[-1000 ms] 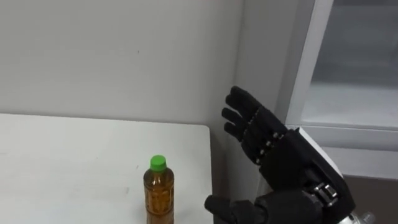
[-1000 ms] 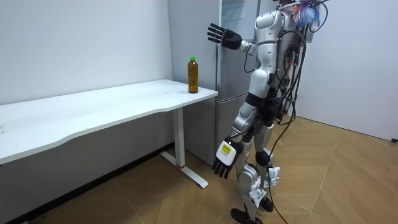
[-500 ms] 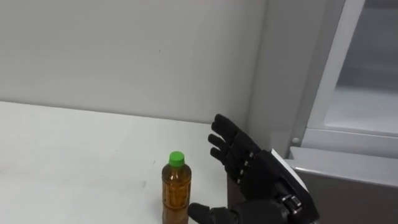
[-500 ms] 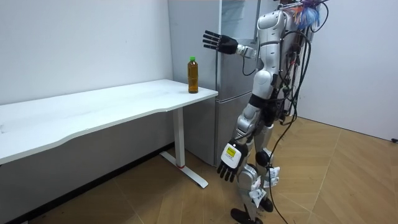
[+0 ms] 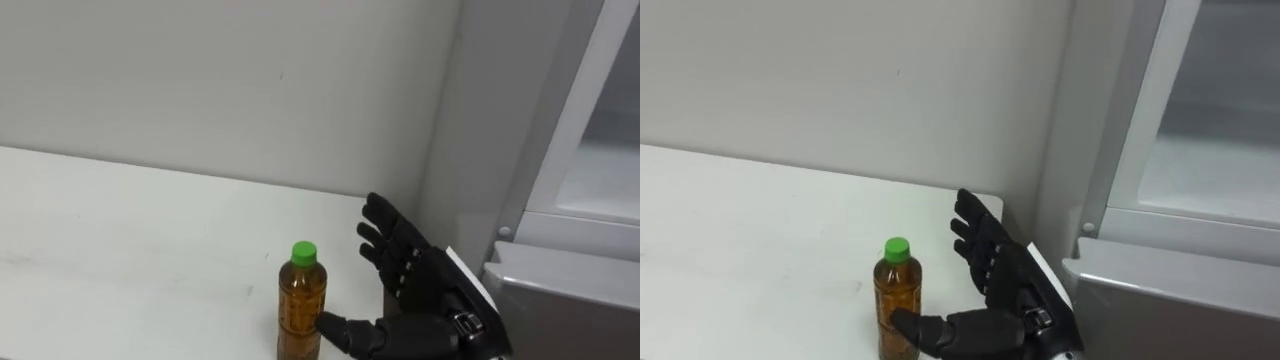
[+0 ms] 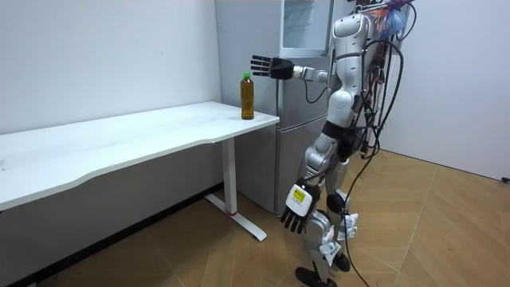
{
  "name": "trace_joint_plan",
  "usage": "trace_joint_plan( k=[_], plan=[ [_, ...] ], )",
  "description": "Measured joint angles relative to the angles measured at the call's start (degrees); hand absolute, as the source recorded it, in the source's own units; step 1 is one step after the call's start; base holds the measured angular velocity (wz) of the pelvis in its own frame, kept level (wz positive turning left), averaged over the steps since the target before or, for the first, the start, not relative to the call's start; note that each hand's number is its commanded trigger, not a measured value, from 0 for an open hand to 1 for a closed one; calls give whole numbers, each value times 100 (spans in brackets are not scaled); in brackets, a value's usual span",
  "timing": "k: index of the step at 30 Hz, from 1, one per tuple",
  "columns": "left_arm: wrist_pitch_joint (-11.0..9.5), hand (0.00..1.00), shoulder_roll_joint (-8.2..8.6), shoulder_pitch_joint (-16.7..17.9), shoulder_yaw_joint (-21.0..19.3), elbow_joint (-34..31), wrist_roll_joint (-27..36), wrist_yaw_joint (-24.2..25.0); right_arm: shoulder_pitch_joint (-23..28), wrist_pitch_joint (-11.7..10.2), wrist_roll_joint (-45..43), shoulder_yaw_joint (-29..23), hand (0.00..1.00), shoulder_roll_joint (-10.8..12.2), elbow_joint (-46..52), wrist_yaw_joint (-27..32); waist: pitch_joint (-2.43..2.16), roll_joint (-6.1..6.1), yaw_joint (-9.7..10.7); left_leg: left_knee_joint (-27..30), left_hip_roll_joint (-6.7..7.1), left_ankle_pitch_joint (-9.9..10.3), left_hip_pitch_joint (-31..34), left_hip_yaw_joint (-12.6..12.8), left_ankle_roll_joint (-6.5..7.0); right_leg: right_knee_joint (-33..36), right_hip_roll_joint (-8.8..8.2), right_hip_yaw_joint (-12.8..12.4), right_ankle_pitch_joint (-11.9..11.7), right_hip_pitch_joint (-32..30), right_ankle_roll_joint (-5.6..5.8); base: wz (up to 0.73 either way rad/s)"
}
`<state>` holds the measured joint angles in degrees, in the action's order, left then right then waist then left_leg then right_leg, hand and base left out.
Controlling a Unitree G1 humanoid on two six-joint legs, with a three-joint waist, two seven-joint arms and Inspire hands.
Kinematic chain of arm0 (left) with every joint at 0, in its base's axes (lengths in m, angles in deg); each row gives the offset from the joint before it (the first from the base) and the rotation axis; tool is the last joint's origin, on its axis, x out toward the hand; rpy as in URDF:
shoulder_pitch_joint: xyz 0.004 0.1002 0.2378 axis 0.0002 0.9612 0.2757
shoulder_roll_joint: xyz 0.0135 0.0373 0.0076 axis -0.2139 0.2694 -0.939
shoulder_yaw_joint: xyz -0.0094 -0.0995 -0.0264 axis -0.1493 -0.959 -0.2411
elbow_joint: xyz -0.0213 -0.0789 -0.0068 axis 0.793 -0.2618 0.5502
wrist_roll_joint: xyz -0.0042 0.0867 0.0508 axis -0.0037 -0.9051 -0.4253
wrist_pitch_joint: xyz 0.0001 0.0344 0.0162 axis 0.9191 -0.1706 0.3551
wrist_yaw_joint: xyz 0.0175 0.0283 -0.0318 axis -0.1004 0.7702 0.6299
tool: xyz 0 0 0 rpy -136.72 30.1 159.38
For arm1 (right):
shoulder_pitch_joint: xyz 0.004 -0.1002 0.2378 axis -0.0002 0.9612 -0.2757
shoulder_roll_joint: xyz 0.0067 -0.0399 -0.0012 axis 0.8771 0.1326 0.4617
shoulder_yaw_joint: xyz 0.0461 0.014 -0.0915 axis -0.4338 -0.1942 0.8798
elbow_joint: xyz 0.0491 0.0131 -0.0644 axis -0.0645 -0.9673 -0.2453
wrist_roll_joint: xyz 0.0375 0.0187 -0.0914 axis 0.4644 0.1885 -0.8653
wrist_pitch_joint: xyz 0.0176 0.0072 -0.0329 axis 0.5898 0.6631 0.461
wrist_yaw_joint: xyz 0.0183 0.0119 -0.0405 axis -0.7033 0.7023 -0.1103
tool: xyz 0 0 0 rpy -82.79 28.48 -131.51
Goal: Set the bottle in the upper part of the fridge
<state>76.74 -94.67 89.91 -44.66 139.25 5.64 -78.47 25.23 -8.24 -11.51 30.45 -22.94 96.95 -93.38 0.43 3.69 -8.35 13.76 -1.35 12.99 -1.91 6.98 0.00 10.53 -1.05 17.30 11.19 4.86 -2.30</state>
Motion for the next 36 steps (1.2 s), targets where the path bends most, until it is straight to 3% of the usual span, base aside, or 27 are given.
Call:
trace_joint_plan(
  k=[13, 18, 27, 36],
  plan=[
    [42, 0, 100, 47, 32, -1, -98, -35, -297, -169, -13, 238, 0, 17, -860, 794, 30, -25, -131, -14, 18, -13, 36, -163, 23, -16, -20, 28, 12, 10, 19, 5],
    [70, 0, 121, 105, 128, 6, -100, -34, -391, -169, -113, 380, 0, 17, -1168, 1196, 50, -58, -149, -8, 35, -18, 79, -246, 30, -51, -37, 154, 14, 22, 27, 9],
    [227, 0, 152, 131, 113, -29, -110, 115, -496, -170, -395, 380, 0, 23, -1668, 1434, 56, -157, -214, 8, 40, -37, 118, -269, 52, -31, -78, 338, 19, 63, 39, 10],
    [260, 0, 159, 117, 118, -30, -116, 115, -687, -164, -436, 380, 0, 33, -2417, 1573, 46, -157, -320, 177, 101, -38, 271, -414, 67, 39, -128, 403, 40, 2, 67, 7]
  ],
)
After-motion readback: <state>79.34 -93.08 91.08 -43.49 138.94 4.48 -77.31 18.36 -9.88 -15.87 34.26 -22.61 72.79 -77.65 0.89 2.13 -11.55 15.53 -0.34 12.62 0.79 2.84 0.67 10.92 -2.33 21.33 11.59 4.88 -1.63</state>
